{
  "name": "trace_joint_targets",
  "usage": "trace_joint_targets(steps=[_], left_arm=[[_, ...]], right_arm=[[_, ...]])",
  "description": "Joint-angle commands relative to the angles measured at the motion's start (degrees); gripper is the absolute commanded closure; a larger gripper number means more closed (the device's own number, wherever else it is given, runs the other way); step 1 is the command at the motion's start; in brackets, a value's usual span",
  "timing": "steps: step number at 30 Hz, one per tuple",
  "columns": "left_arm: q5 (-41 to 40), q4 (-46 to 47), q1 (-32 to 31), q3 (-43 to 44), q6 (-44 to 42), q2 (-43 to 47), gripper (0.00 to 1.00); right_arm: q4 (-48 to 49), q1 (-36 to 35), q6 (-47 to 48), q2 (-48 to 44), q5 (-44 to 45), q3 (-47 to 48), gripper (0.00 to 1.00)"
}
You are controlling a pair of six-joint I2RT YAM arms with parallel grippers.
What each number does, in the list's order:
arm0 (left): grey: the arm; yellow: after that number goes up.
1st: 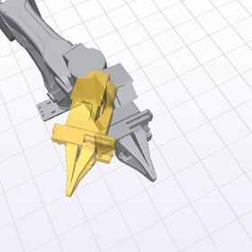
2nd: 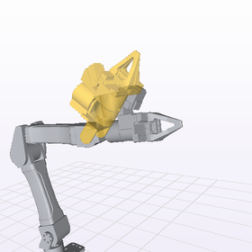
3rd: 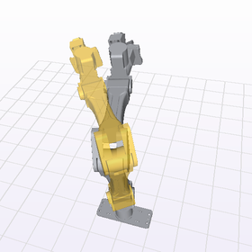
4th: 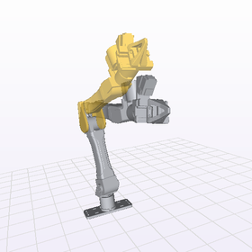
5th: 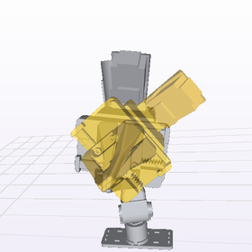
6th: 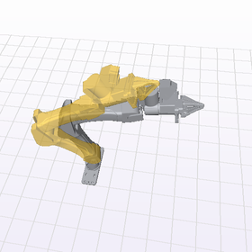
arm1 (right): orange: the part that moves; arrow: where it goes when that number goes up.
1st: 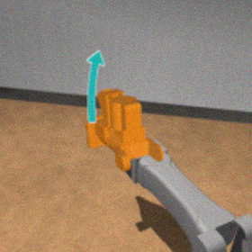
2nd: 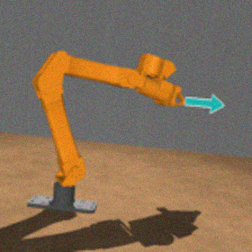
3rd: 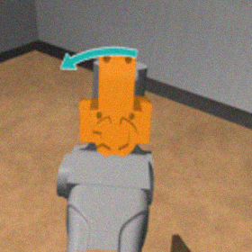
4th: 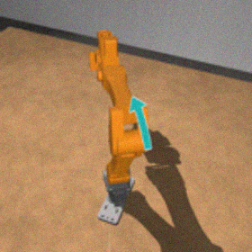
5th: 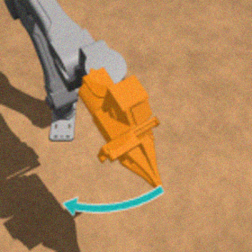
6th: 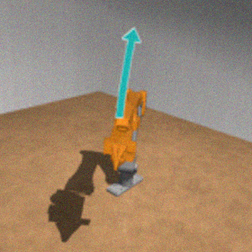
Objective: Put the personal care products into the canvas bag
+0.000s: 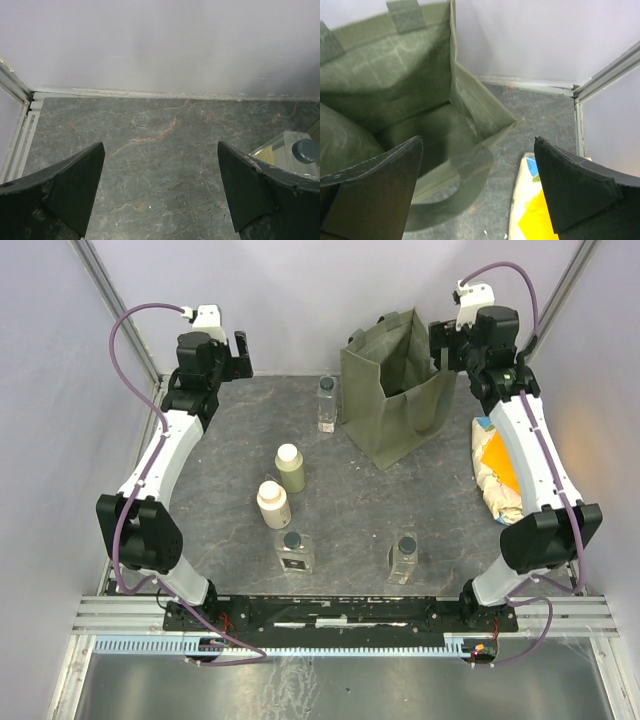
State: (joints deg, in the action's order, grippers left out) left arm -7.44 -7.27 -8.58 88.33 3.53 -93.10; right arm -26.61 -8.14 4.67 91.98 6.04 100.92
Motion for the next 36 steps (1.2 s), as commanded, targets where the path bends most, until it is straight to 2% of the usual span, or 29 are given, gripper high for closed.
trace_joint_targets(steps=[1, 6, 10, 16, 20, 26, 32, 36], left_arm=[[1.17, -1.03, 0.06, 3.87, -1.98, 1.18, 0.01], [-3.39, -8.27, 0.08, 10.08, -3.28, -2.23, 0.01], [-1.64, -9.08, -0.05, 11.51, -3.00, -3.20, 0.00], [7.81, -6.14, -2.05, 11.00, -1.06, -5.84, 0.00], [7.12, -7.49, -6.24, 14.08, -3.03, -9.04, 0.00], [8.61, -10.90, -9.75, 18.13, -3.24, -13.17, 0.00], [12.71, -9.79, -11.37, 19.00, 0.95, -15.84, 0.00], [15.46, -9.47, -12.64, 21.02, 2.21, -18.70, 0.00]], right_arm=[[-3.30, -0.21, -4.81, 3.65, -1.24, 9.25, 0.00], [-8.29, -0.25, -7.31, 9.93, -6.89, 19.11, 0.00], [-12.38, -1.07, -7.35, 15.41, -9.31, 26.06, 0.00], [-11.15, -2.17, -6.10, 15.97, -8.25, 24.24, 0.00], [-11.65, -2.59, -6.71, 16.10, -8.20, 24.32, 0.00], [-12.59, -2.76, -6.57, 17.53, -2.66, 24.98, 0.00], [-9.25, -2.76, -0.68, 19.32, 7.15, 23.32, 0.00], [-7.87, -2.73, 2.45, 20.66, 9.07, 23.37, 0.00]])
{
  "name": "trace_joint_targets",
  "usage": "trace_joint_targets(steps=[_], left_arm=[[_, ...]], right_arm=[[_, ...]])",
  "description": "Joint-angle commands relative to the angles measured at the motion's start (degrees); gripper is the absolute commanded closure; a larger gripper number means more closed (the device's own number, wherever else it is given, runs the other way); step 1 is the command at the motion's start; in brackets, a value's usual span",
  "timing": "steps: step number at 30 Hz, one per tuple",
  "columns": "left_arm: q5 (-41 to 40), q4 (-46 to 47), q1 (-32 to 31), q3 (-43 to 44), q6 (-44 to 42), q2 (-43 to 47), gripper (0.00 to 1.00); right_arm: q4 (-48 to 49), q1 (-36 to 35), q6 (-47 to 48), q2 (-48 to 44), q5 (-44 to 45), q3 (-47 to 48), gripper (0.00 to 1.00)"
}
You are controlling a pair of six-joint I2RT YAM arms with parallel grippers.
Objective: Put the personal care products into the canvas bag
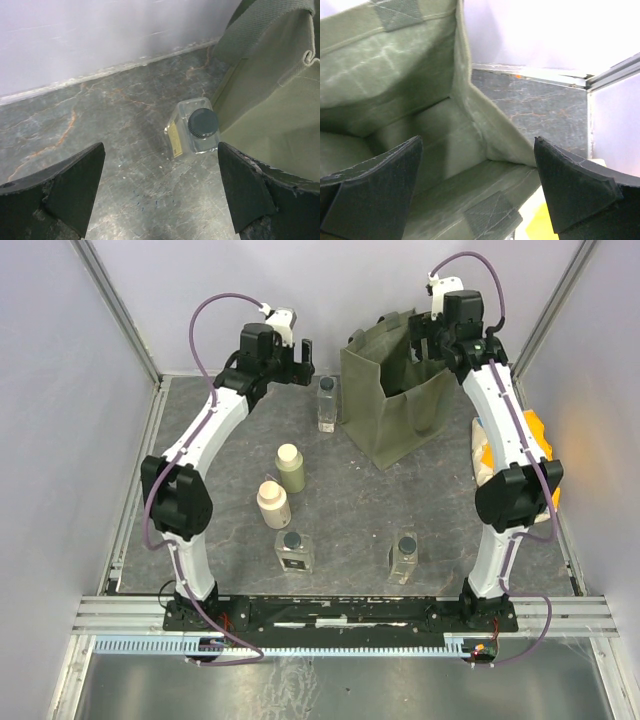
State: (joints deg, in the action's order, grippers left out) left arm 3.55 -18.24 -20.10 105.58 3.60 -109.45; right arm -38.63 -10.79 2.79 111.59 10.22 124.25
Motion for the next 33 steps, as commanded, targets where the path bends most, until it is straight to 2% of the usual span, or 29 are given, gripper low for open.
trace_joint_targets(steps=[1, 5, 11, 25, 27, 30, 33], left_arm=[[4.99, 1.54, -1.48, 4.41, 2.41, -3.06, 0.01], [4.19, 0.09, -3.10, 7.45, 2.19, -6.70, 0.01], [2.45, -7.03, -5.44, 16.38, 0.37, -13.01, 0.00], [-5.96, -9.45, -7.35, 16.98, -0.63, -19.81, 0.00], [-4.97, -8.83, -7.44, 16.85, -0.80, -21.04, 0.08], [-3.79, -8.66, -7.48, 17.96, -0.38, -22.79, 0.34], [-3.66, -8.12, -7.46, 18.31, -0.19, -23.27, 0.51]], right_arm=[[4.70, -0.10, 4.67, 1.16, 4.90, -0.23, 0.00], [5.37, -0.11, 5.82, 2.12, 5.49, 0.06, 0.00], [3.72, -0.02, 7.85, 3.69, 7.52, 2.44, 0.00], [3.80, 0.76, 8.27, 2.98, 7.56, -0.61, 0.00], [3.99, 0.97, 7.97, 2.93, 7.42, -1.22, 0.00], [4.05, 1.41, 6.87, 2.70, 6.54, -1.45, 0.00], [4.01, 1.38, 6.39, 2.34, 5.47, -1.62, 0.00]])
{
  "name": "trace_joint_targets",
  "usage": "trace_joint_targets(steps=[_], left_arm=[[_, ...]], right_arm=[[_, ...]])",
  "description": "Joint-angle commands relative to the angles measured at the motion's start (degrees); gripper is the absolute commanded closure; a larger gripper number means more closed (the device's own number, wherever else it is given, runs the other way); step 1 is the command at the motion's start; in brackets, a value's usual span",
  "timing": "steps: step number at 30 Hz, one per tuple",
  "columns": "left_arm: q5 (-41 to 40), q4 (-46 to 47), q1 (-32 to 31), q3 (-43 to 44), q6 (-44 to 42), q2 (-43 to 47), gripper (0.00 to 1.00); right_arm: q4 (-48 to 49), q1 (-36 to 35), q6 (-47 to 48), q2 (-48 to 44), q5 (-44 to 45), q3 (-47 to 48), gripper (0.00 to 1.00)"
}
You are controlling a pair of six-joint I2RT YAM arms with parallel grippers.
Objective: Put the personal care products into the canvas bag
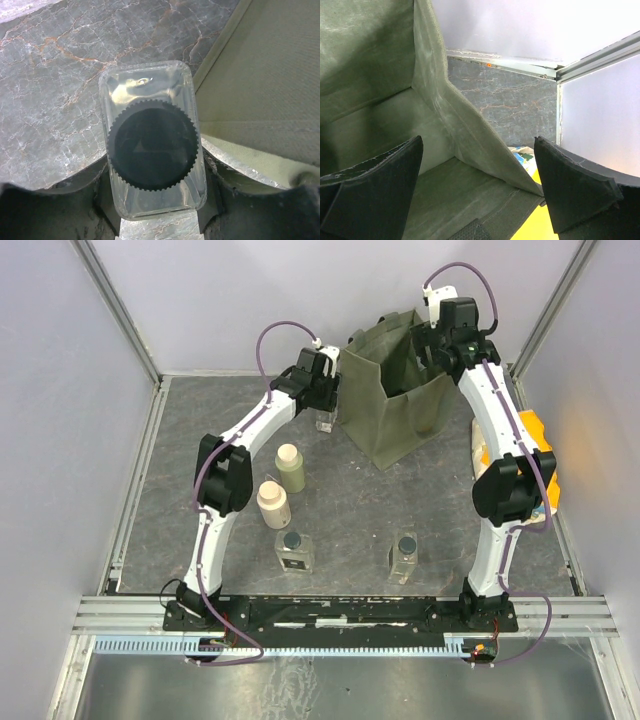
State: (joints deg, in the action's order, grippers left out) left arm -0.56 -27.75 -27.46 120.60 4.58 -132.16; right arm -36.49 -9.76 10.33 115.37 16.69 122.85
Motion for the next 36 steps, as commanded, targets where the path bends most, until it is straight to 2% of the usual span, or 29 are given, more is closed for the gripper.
trace_joint_targets(steps=[1, 7, 11, 14, 21, 23, 25, 26, 31, 34, 36], left_arm=[[0.47, 1.64, -0.10, 3.24, -1.28, -0.49, 0.57], [0.63, 2.27, -0.08, 2.69, -2.13, 0.35, 0.83], [-1.56, 0.58, 0.30, 2.29, -3.86, 3.44, 0.88], [-3.02, -1.50, 1.30, 2.41, -4.19, 6.31, 0.96], [-7.56, -4.21, 3.42, 0.61, -5.89, 14.93, 0.97], [-8.51, -4.63, 3.91, 0.06, -6.11, 17.03, 0.97], [-9.15, -5.10, 4.41, 0.40, -6.35, 18.63, 0.97], [-9.46, -5.36, 4.55, 0.94, -6.40, 19.34, 0.97], [-9.32, -8.16, 4.98, 8.91, -7.85, 20.51, 0.97], [-6.93, -5.84, 4.98, 11.37, -8.26, 21.95, 0.97], [-4.08, -3.16, 5.01, 11.47, -8.14, 23.33, 0.97]], right_arm=[[1.78, 0.42, -1.35, -1.51, -1.42, -0.28, 0.00], [1.62, 0.64, -1.01, -2.17, -1.35, -0.79, 0.00], [0.53, 2.03, -4.16, -3.02, -1.81, 0.40, 0.00], [-1.14, 3.08, -6.35, -3.37, -1.96, 1.95, 0.00], [-2.30, 4.42, -6.68, -3.22, -1.81, 1.66, 0.00], [-3.13, 4.76, -6.80, -2.83, -2.74, 1.53, 0.04], [-4.36, 4.99, -6.81, -2.67, -4.87, 1.61, 0.15], [-5.09, 4.94, -6.83, -2.66, -6.12, 1.72, 0.23], [-8.39, 4.99, -8.49, -5.12, -10.70, -0.75, 0.78], [-9.81, 4.84, -9.88, -7.38, -13.39, -3.60, 0.98], [-10.58, 4.67, -10.63, -8.95, -14.88, -5.67, 1.00]])
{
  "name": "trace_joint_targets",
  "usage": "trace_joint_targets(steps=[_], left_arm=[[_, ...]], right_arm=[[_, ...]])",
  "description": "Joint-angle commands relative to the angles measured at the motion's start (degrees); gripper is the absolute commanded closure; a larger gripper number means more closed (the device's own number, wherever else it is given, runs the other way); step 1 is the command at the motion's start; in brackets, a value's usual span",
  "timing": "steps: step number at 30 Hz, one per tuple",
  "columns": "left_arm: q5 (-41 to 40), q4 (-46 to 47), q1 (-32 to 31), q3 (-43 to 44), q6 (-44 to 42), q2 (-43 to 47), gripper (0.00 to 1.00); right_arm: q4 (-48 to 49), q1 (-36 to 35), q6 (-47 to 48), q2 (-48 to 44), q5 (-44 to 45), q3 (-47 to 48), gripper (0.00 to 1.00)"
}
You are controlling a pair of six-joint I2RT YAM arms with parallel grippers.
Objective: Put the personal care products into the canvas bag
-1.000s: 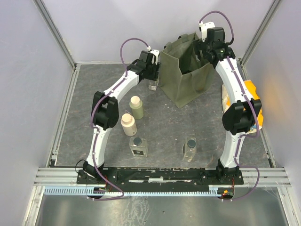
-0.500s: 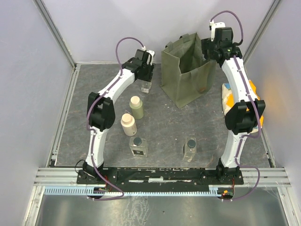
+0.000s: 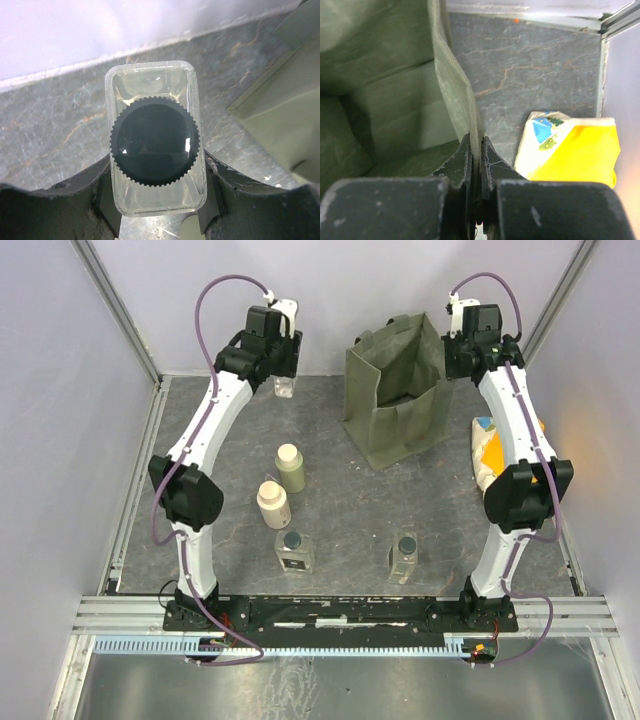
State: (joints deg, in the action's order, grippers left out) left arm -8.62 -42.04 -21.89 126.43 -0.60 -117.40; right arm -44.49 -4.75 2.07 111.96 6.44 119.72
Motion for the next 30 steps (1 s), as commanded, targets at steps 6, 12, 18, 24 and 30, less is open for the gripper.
trace_joint_targets(steps=[6, 12, 18, 24, 30], left_arm=[[7.09, 11.36, -0.60, 11.84, -3.03, 10.08, 0.97], [13.41, 14.75, -0.66, 12.05, 0.11, 13.03, 0.97], [19.92, 23.12, -2.42, 9.55, 3.63, 13.98, 0.97], [24.27, 27.79, -4.60, 10.68, 7.40, 10.86, 0.97], [25.65, 30.40, -5.99, 9.50, 10.07, 8.69, 0.97]], right_arm=[[-2.92, -2.48, -3.56, -9.17, -3.89, -7.81, 1.00], [-1.58, -4.40, -6.82, -11.66, -5.07, -12.44, 1.00], [0.49, -6.58, -8.99, -12.96, -5.94, -15.39, 1.00], [2.22, -8.59, -11.15, -14.03, -6.89, -17.18, 1.00], [7.00, -10.89, -14.84, -15.83, -7.62, -20.64, 1.00]])
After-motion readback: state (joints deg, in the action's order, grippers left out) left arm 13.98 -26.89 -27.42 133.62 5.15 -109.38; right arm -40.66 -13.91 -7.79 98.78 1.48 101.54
